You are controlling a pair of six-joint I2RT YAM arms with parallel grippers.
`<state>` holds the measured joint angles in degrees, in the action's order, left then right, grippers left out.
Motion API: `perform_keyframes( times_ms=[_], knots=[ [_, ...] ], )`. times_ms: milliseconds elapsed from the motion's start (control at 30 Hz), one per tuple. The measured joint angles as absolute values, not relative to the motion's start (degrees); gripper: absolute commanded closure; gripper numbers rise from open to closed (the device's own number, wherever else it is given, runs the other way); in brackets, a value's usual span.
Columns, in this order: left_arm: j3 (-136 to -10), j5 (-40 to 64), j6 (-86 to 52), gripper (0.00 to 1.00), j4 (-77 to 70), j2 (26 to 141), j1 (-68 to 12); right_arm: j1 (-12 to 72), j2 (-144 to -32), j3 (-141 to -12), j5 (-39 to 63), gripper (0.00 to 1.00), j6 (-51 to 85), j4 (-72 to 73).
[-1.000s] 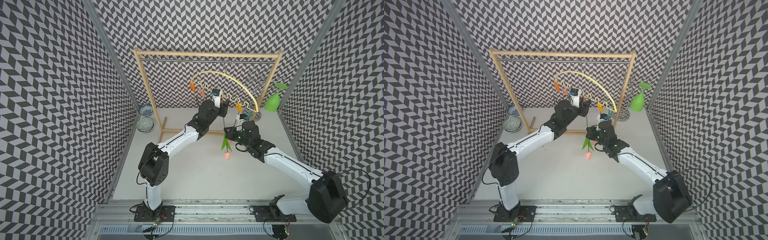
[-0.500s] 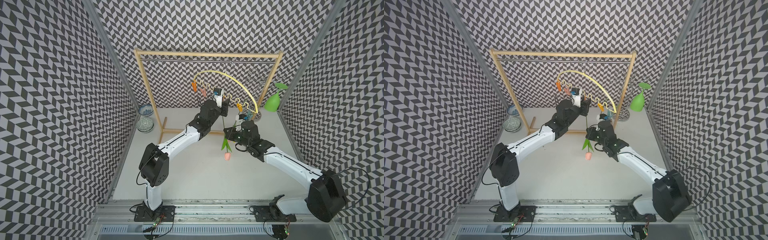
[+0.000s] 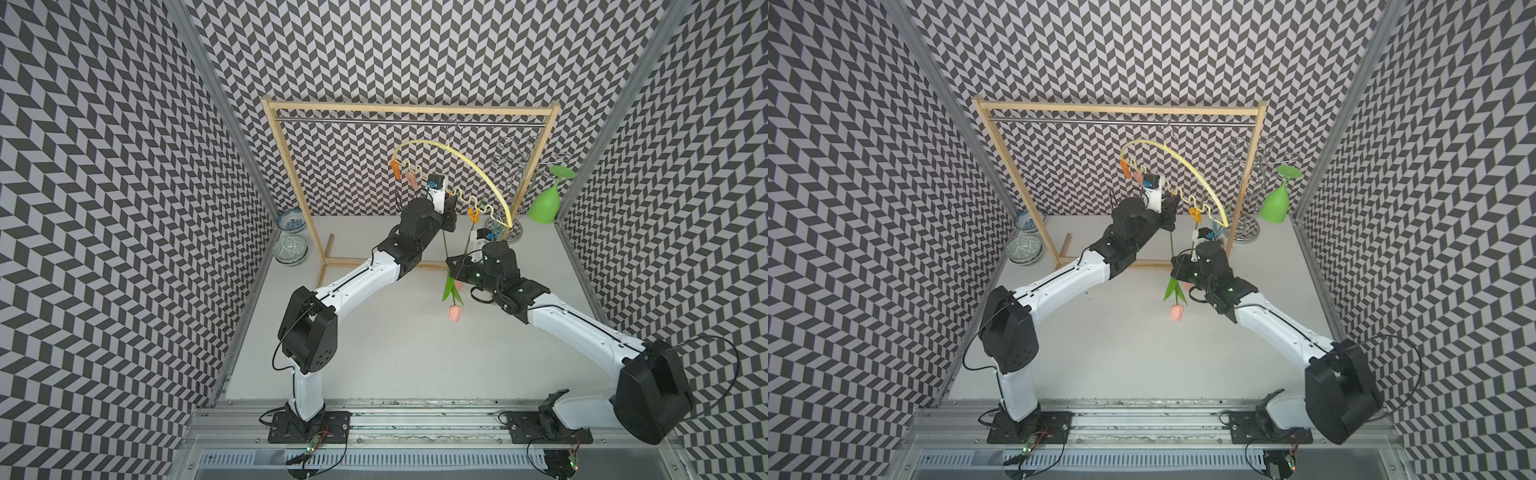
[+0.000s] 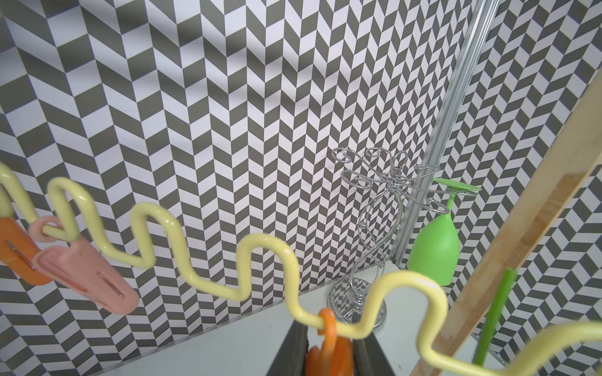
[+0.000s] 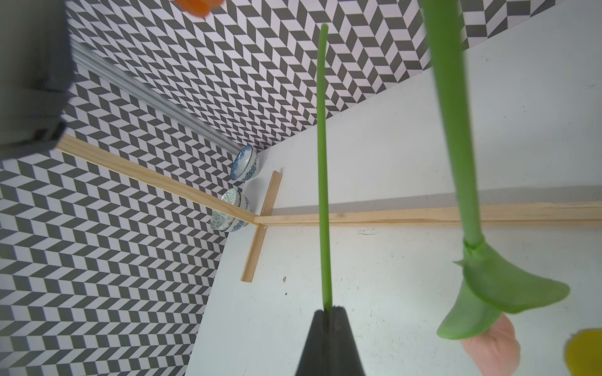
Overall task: Dry the flowers on a clothes hanger
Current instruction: Clamp the flower onto the hanger.
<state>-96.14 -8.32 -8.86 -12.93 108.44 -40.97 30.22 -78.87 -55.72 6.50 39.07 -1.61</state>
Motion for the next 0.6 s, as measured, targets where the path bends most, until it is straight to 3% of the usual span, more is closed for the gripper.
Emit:
perform_keyframes(
  times_ms=[600],
  knots=[
    [-96.1, -8.3, -10.0, 0.71, -12.8, 108.4, -40.9, 28.6, -77.6, -57.5, 8.6, 1.0, 44.3, 4.3]
  ],
)
